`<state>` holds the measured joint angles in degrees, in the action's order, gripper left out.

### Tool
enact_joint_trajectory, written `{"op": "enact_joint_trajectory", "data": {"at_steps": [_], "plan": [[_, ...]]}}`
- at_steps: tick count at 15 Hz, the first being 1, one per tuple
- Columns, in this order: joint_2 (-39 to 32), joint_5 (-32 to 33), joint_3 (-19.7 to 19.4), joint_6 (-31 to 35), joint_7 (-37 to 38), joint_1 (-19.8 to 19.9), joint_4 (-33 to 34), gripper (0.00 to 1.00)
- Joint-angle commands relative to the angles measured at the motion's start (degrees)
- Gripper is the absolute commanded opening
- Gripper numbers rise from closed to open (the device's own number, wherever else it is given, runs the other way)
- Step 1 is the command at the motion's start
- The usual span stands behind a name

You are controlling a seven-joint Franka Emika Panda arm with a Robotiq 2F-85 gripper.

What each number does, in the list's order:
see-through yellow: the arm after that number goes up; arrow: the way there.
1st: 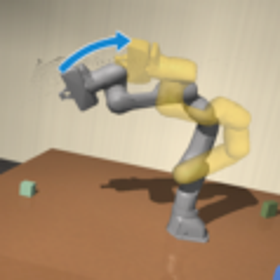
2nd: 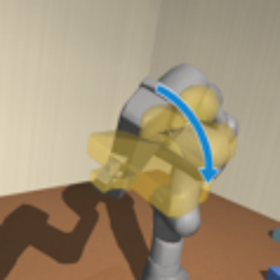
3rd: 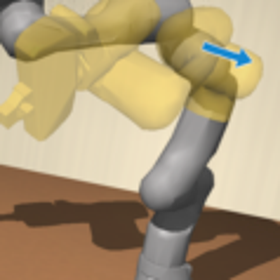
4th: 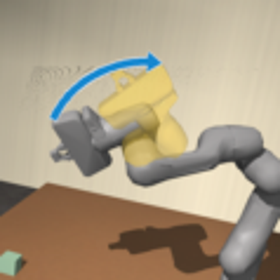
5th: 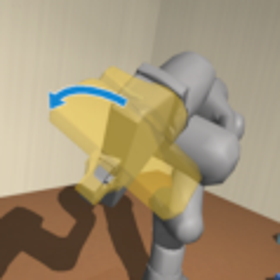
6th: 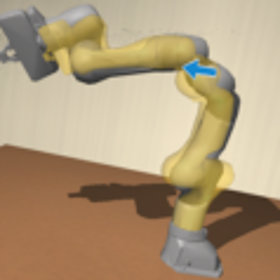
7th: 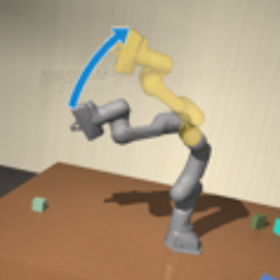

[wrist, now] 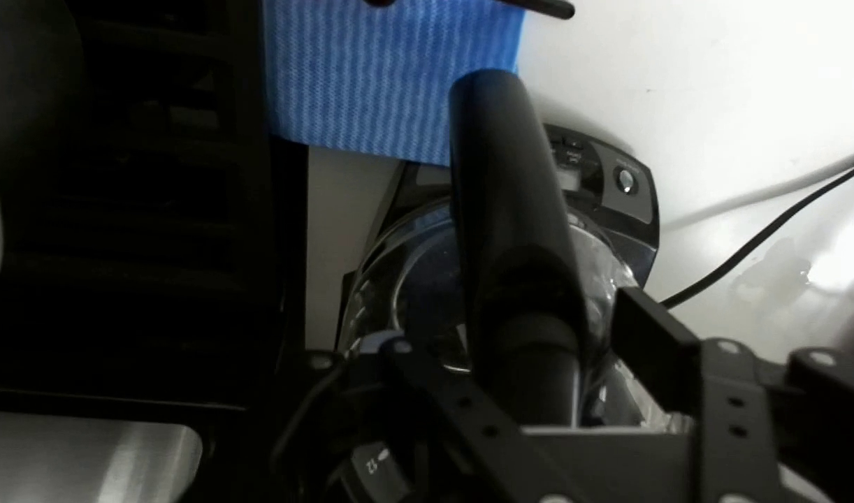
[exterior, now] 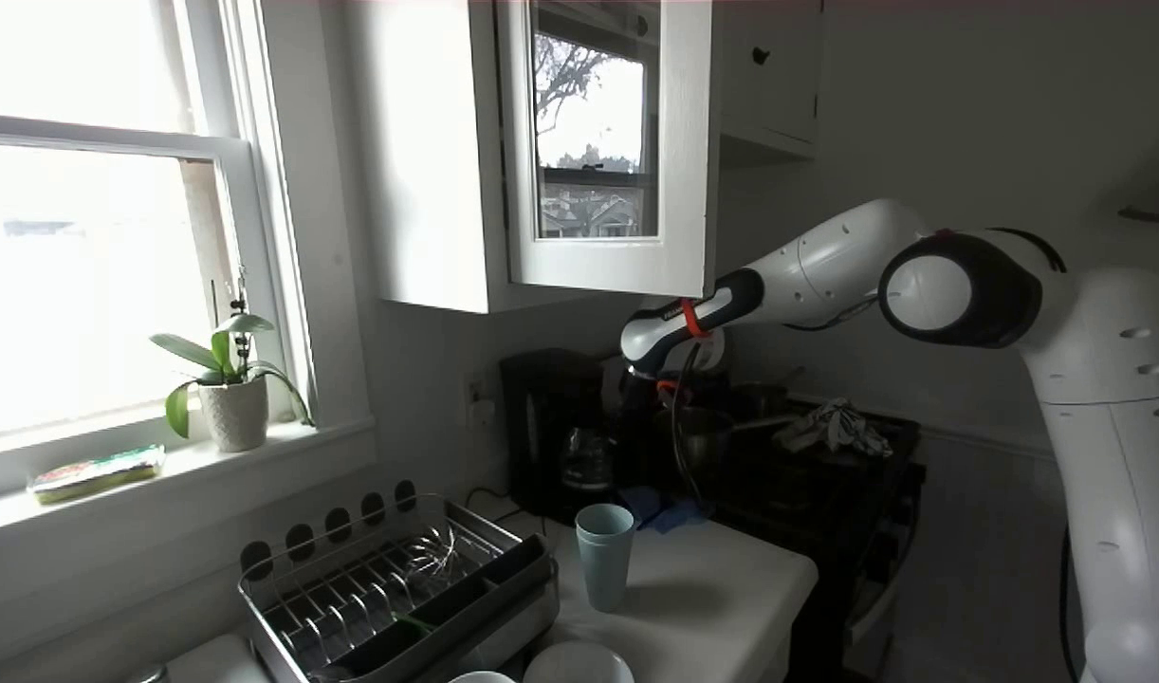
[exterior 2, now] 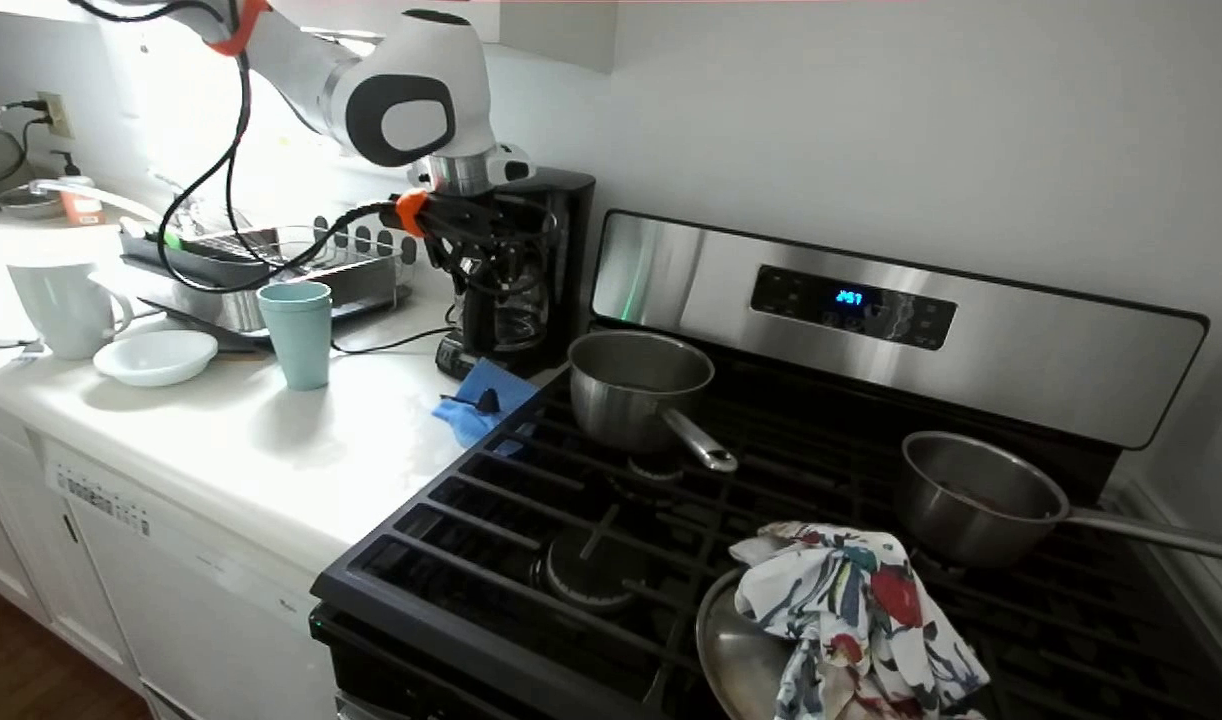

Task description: Take the coffee pot off of the coffee maker

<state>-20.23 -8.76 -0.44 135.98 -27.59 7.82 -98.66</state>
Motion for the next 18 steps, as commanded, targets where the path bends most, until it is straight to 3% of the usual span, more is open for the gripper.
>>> {"op": "enact_joint_trajectory", "data": {"at_steps": [1,5,18], "plan": [[-1.9,-1.92,1.91,-4.06,-3.37,2.34,4.16,0.37],[-1.87,-1.55,2.02,-6.97,-4.59,2.88,5.21,0.08],[3.12,-0.79,1.7,-5.63,-4.68,2.29,-3.1,0.08]]}}
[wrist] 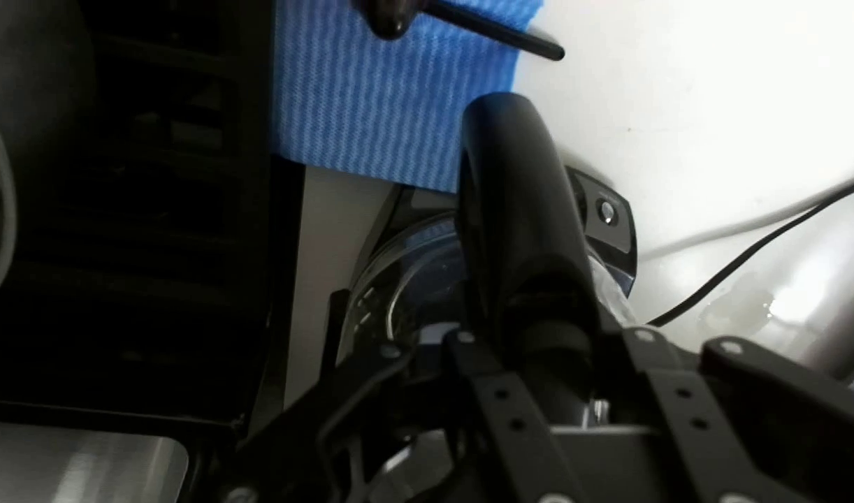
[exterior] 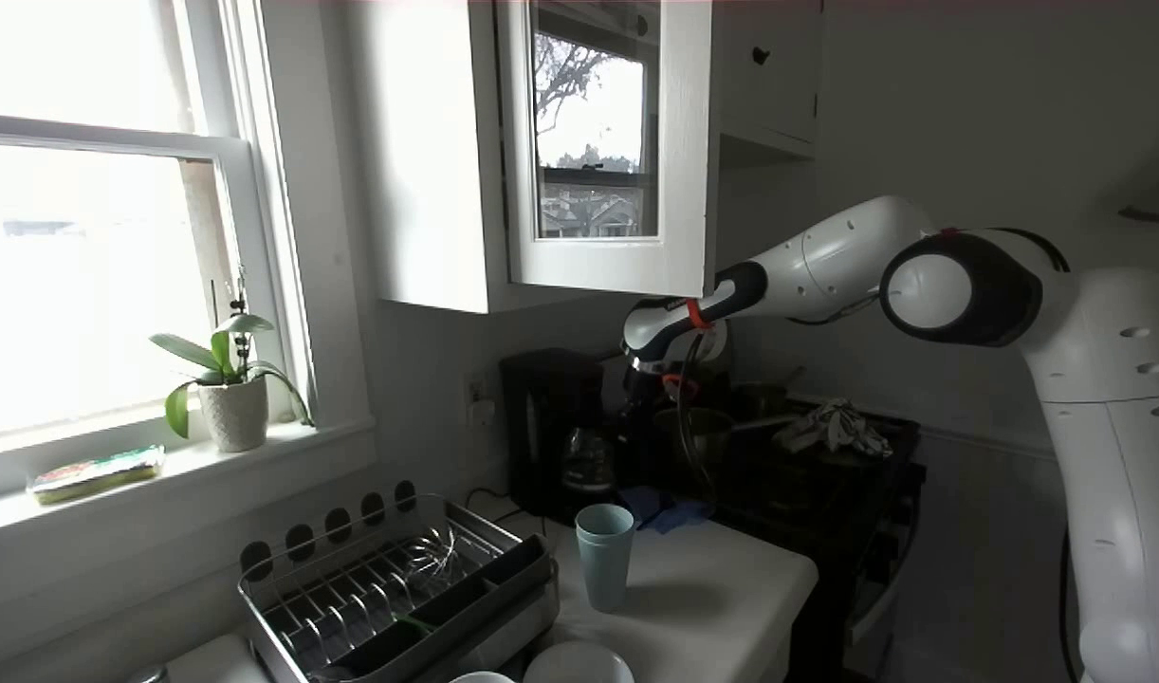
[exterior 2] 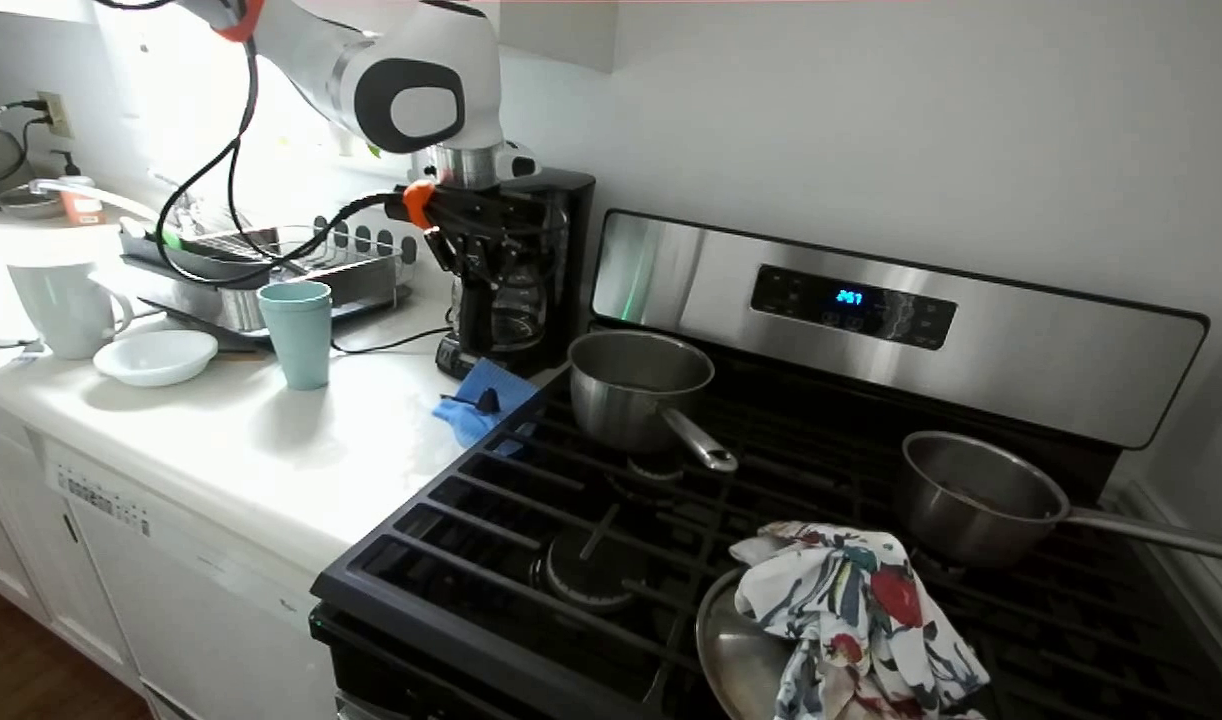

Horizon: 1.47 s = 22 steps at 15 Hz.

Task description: Take the coffee pot off of the coffee maker

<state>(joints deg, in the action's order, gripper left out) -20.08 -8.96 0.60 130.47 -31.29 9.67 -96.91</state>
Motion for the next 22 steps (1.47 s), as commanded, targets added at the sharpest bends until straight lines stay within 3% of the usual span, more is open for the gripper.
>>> {"op": "enact_joint_trajectory", "data": {"at_steps": [1,12,22], "plan": [[3.46,-0.74,0.64,0.15,-1.0,0.45,-5.68,0.08],[10.99,-3.92,0.13,5.78,-4.72,0.38,-17.23,0.08],[13.15,-4.23,-1.11,5.39,-5.2,-0.14,-20.23,0.08]]}}
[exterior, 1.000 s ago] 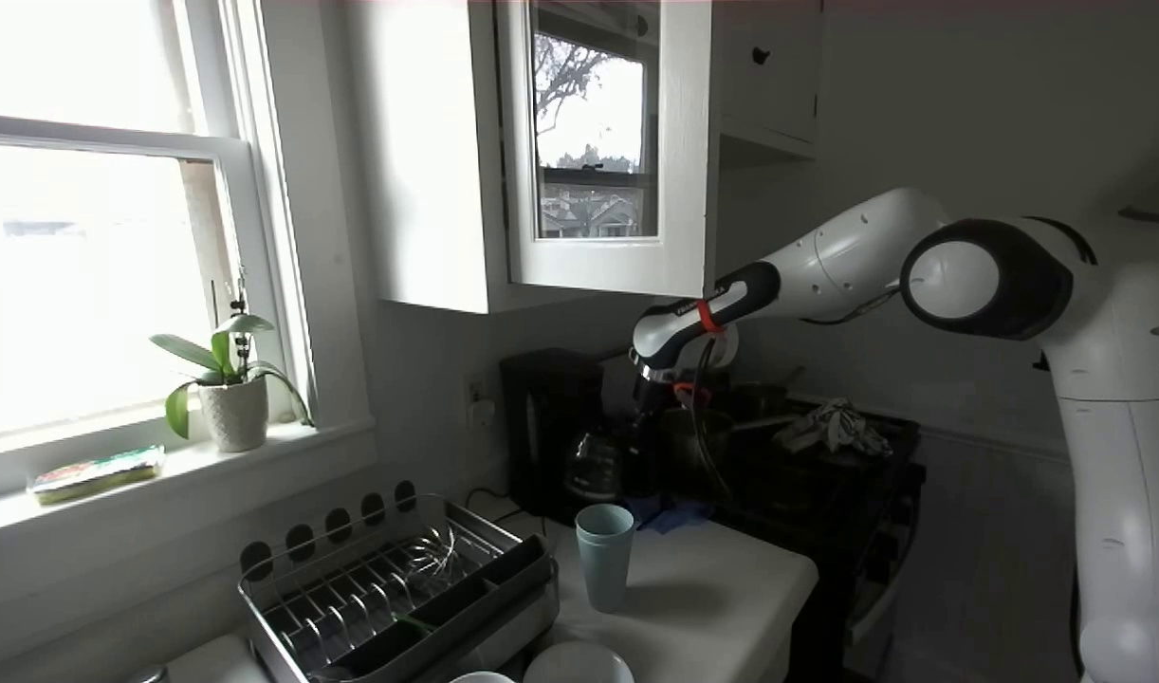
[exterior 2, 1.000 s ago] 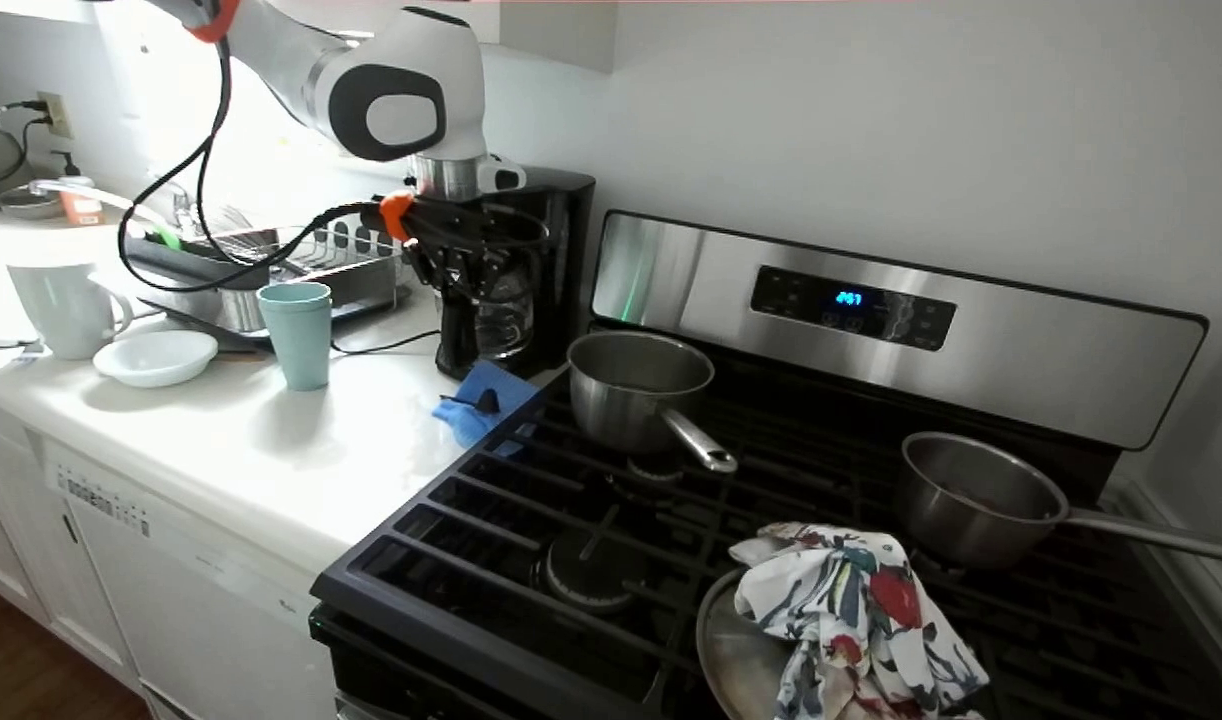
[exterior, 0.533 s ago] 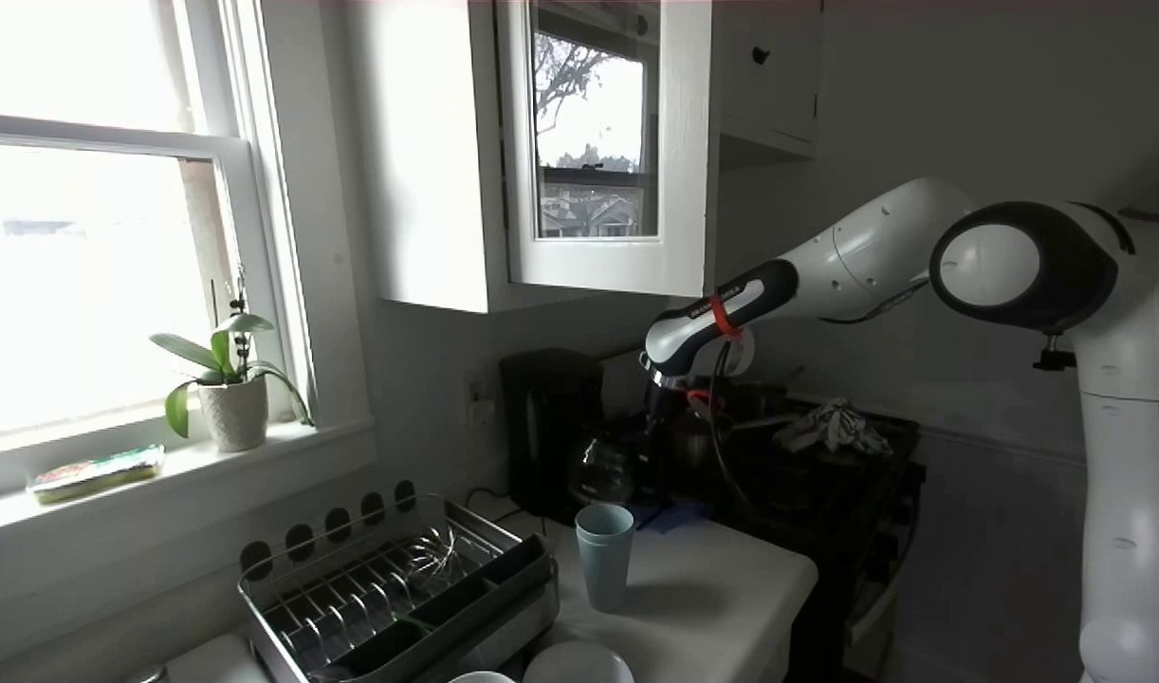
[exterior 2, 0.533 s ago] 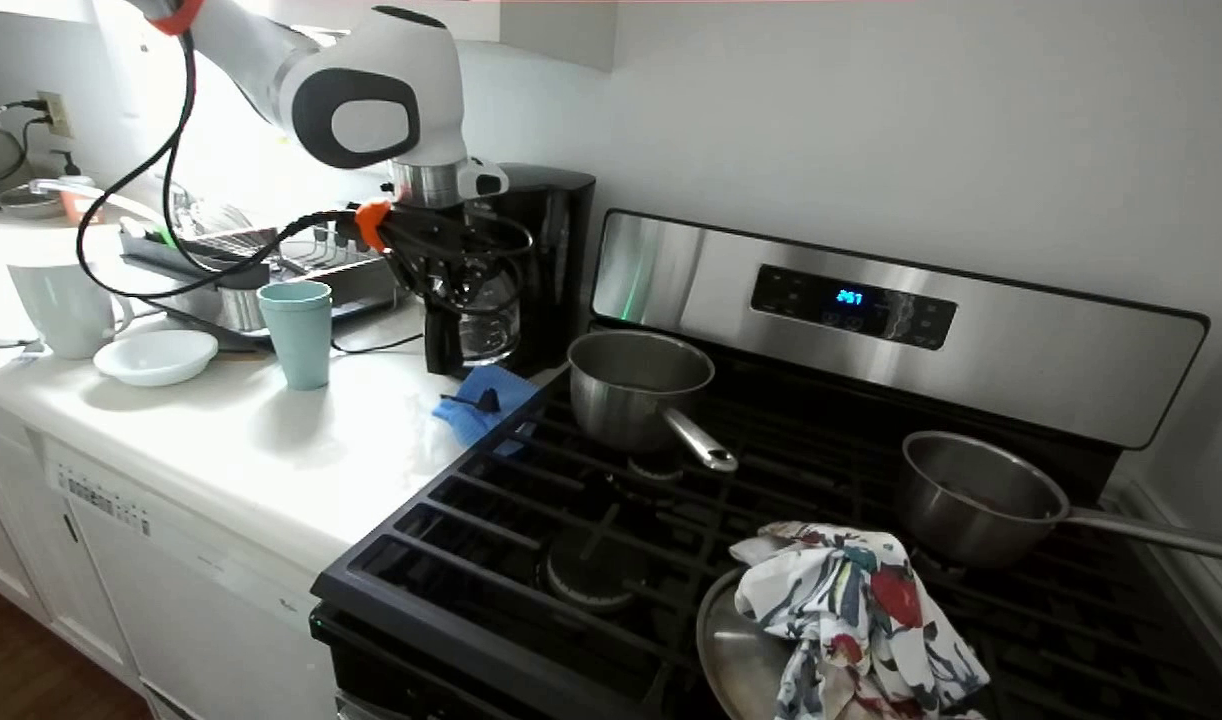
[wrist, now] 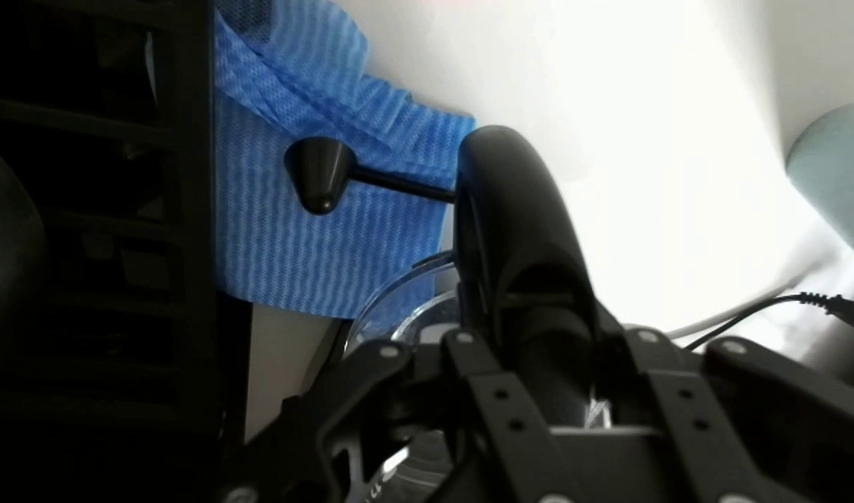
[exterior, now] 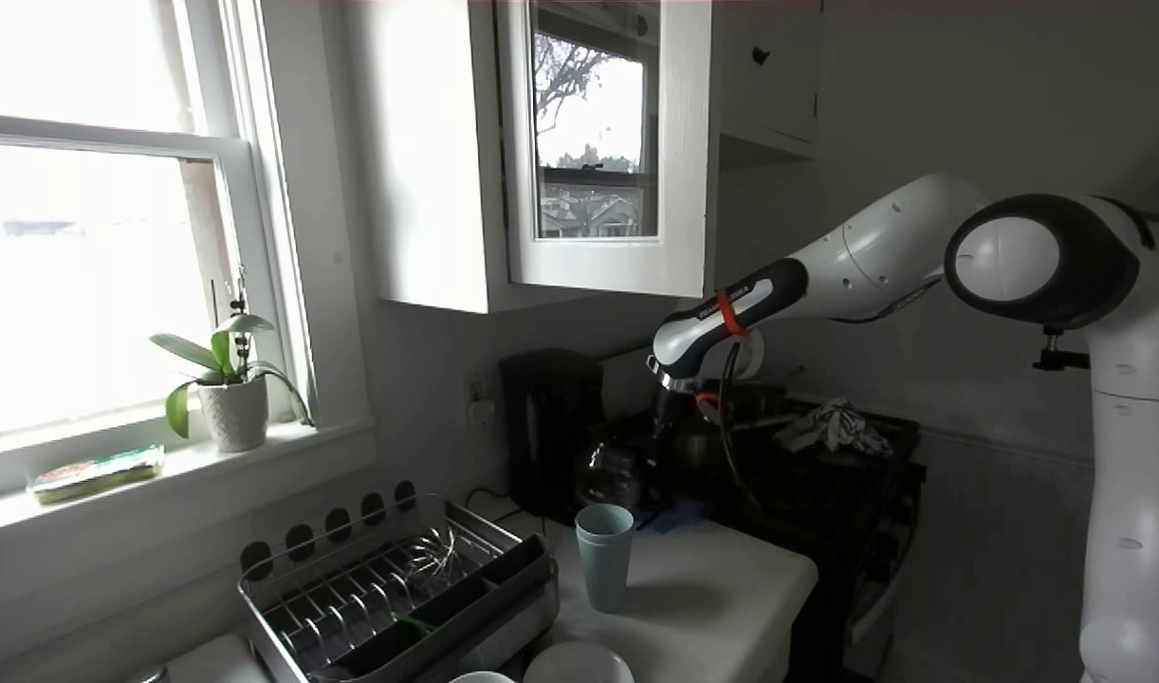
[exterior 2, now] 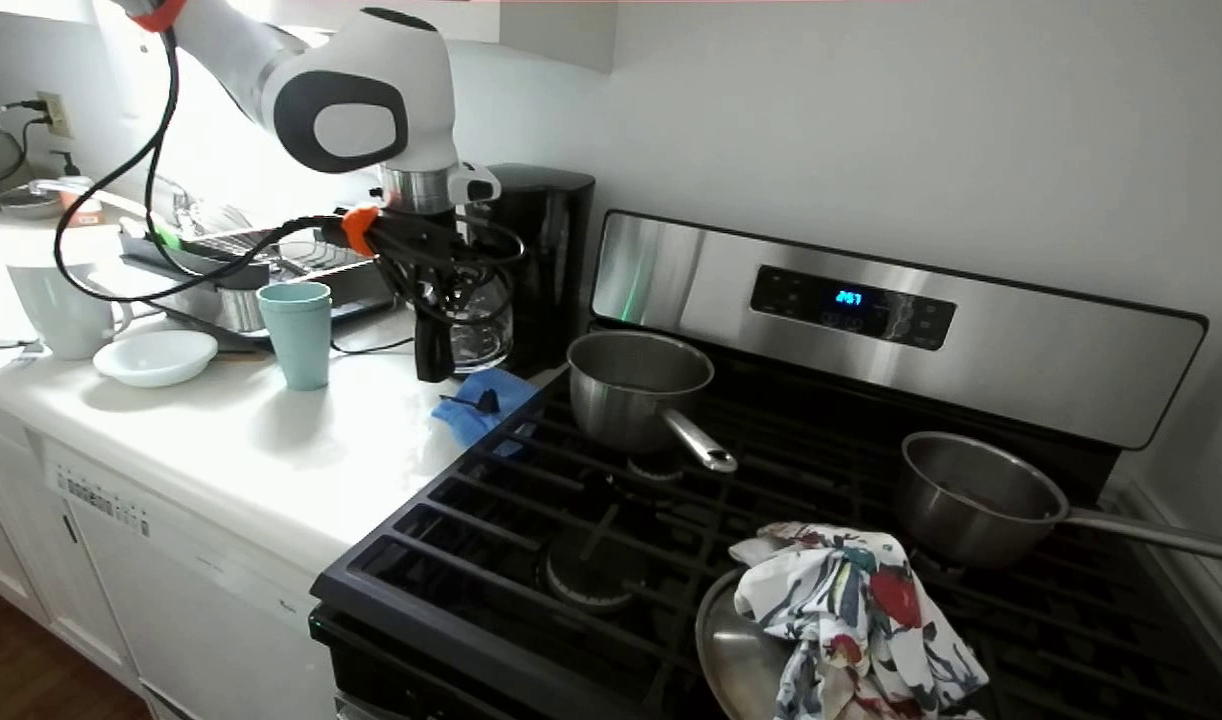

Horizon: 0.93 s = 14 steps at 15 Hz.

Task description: Take the coffee pot off of the coffee maker

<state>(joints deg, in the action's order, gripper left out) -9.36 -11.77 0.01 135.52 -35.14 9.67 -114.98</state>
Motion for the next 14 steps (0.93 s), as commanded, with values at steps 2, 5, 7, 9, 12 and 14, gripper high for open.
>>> {"op": "enact_joint_trajectory", "data": {"at_steps": [2,5,7,9,12,14], "plan": [[2.76,-1.3,-0.71,0.0,-1.42,-0.2,-2.57,0.08],[3.26,-0.96,-0.85,-0.81,-1.52,-0.32,-3.33,0.08],[3.72,-0.53,-1.04,-1.02,-1.23,-0.43,-4.24,0.08],[4.14,-0.04,-1.27,-1.14,-0.67,-0.57,-5.2,0.08],[4.81,0.06,-1.62,-1.38,-0.25,-0.65,-6.52,0.08],[5.41,0.2,-1.86,-1.42,-0.17,-0.71,-7.33,0.08]]}}
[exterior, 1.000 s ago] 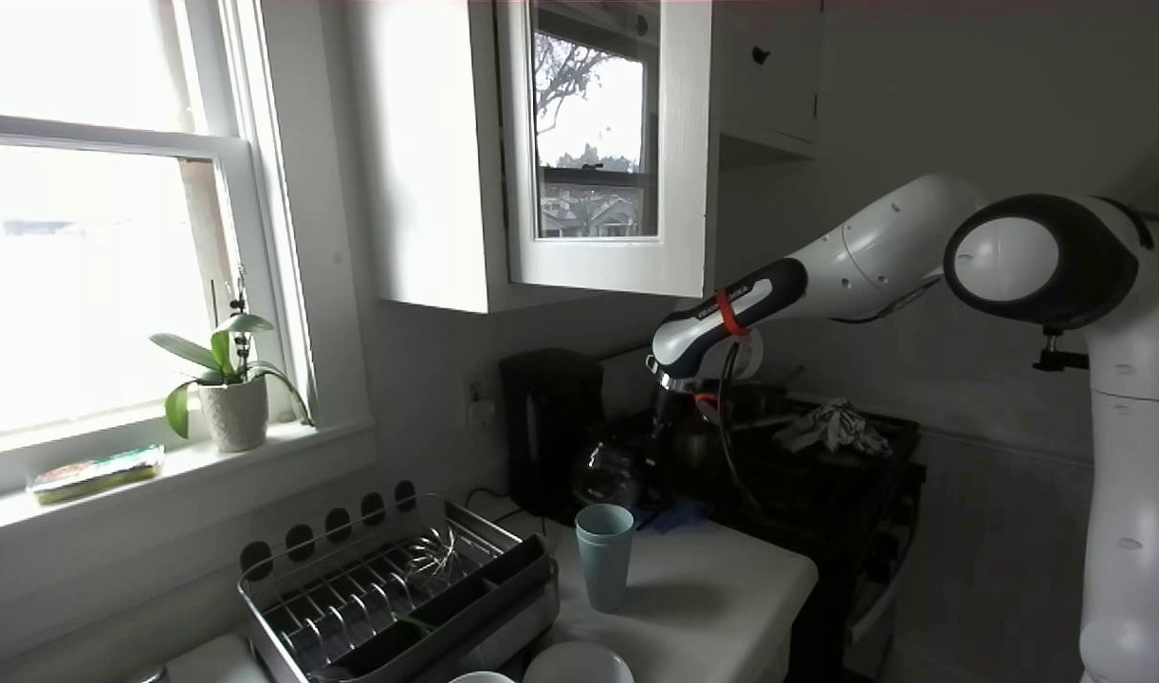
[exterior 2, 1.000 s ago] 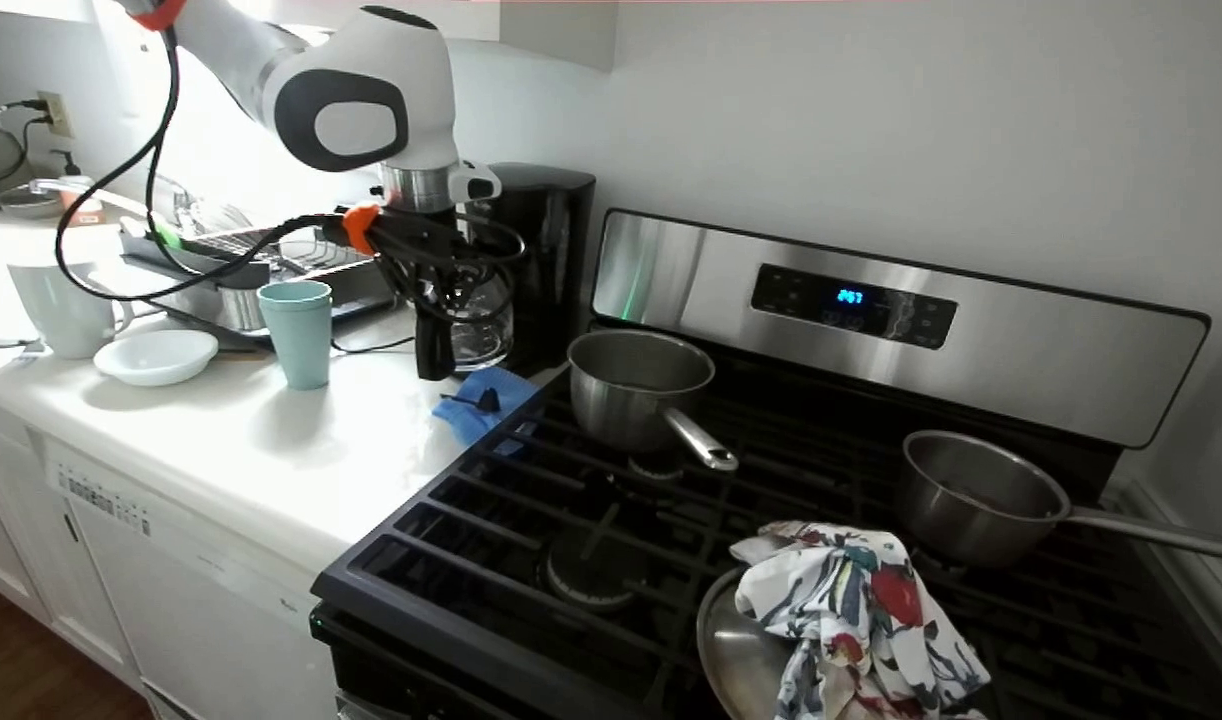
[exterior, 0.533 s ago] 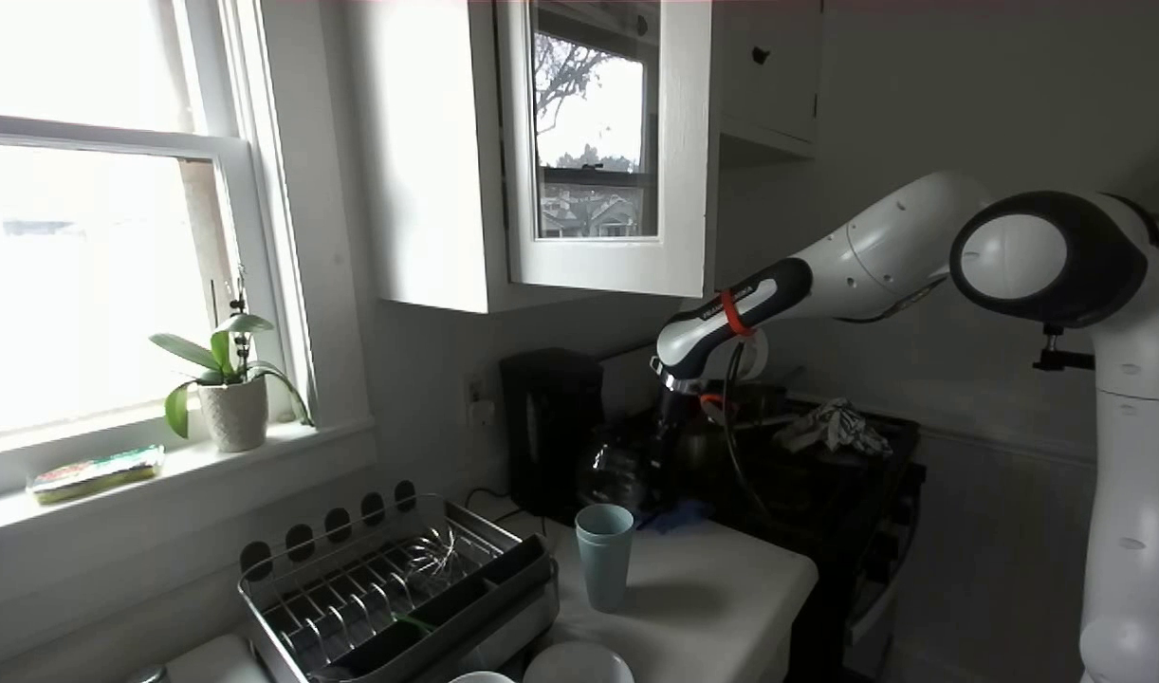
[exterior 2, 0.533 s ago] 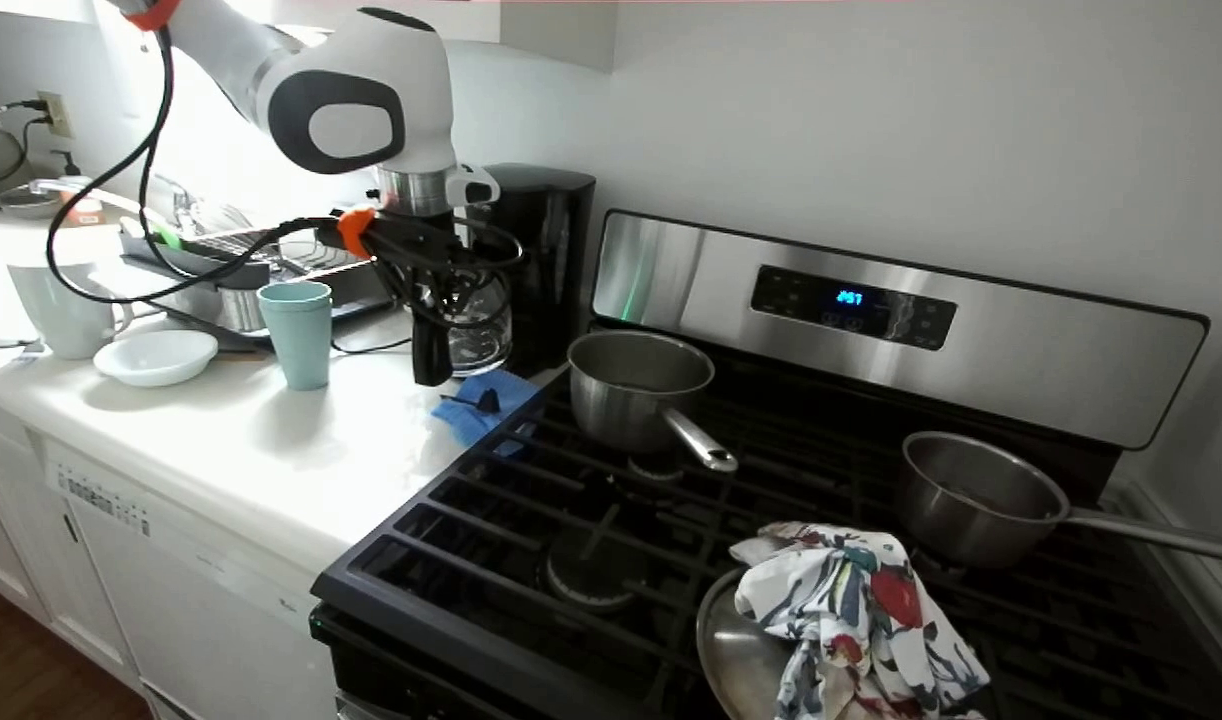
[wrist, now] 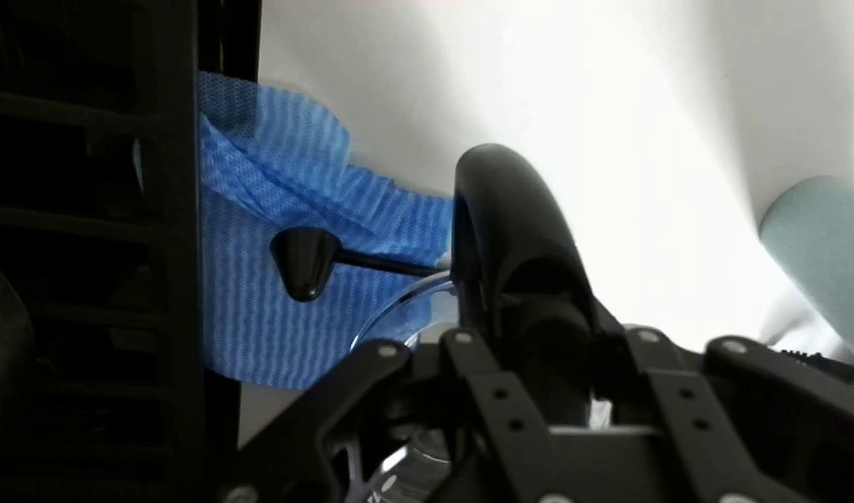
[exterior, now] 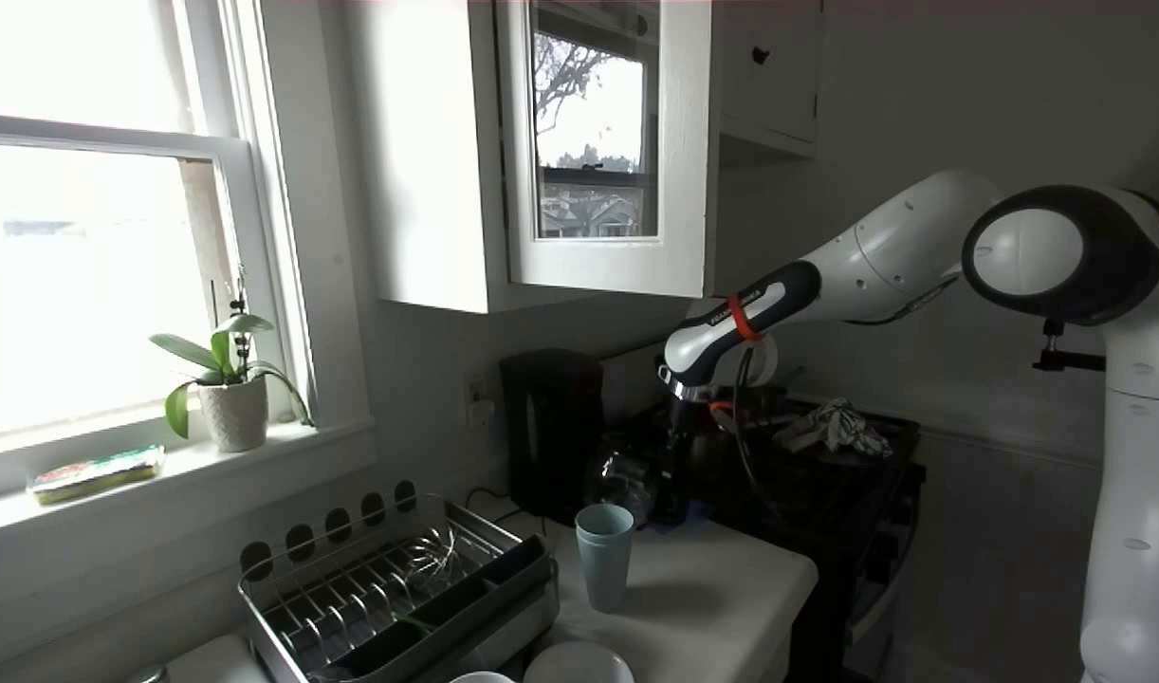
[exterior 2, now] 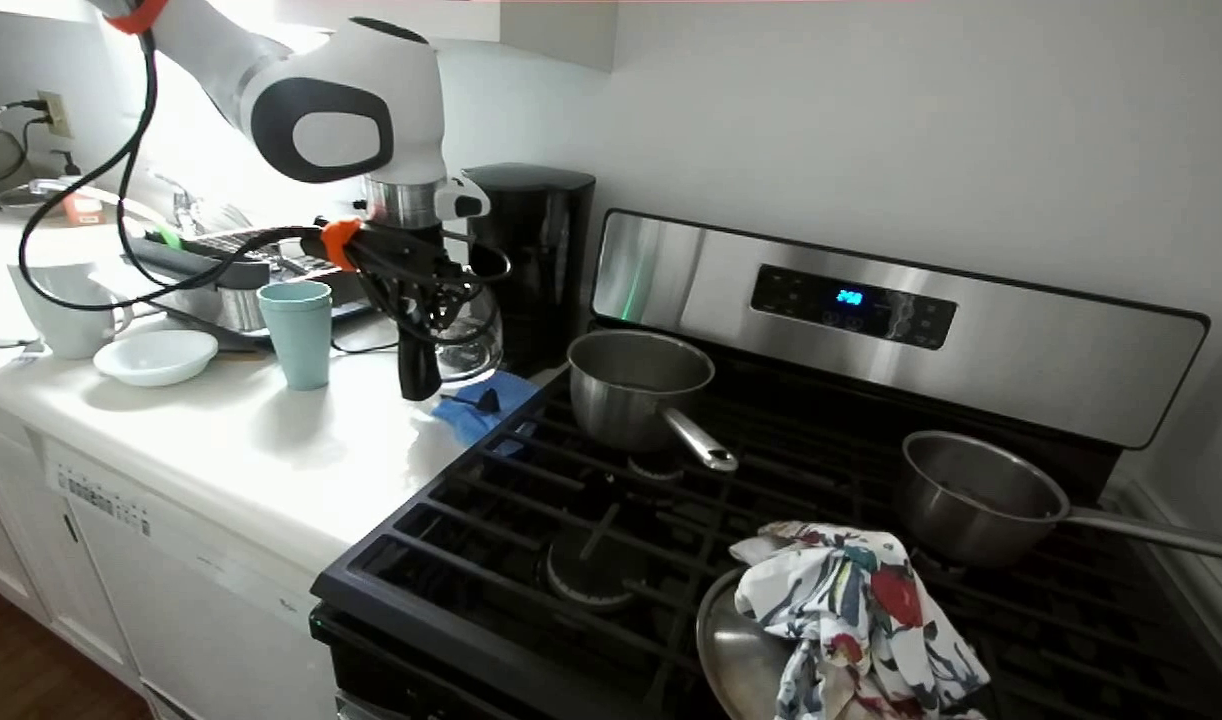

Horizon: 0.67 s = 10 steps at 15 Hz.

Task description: Take the coffee pot off of the coffee maker

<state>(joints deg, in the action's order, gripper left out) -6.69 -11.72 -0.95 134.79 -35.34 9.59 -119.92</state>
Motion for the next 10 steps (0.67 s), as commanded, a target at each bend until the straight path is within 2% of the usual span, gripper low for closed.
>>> {"op": "enact_joint_trajectory", "data": {"at_steps": [1,10], "plan": [[2.94,0.14,-0.98,-0.76,0.05,-0.66,-2.63,0.08],[4.05,1.91,-1.72,-3.14,1.64,-1.17,-4.36,0.08]]}}
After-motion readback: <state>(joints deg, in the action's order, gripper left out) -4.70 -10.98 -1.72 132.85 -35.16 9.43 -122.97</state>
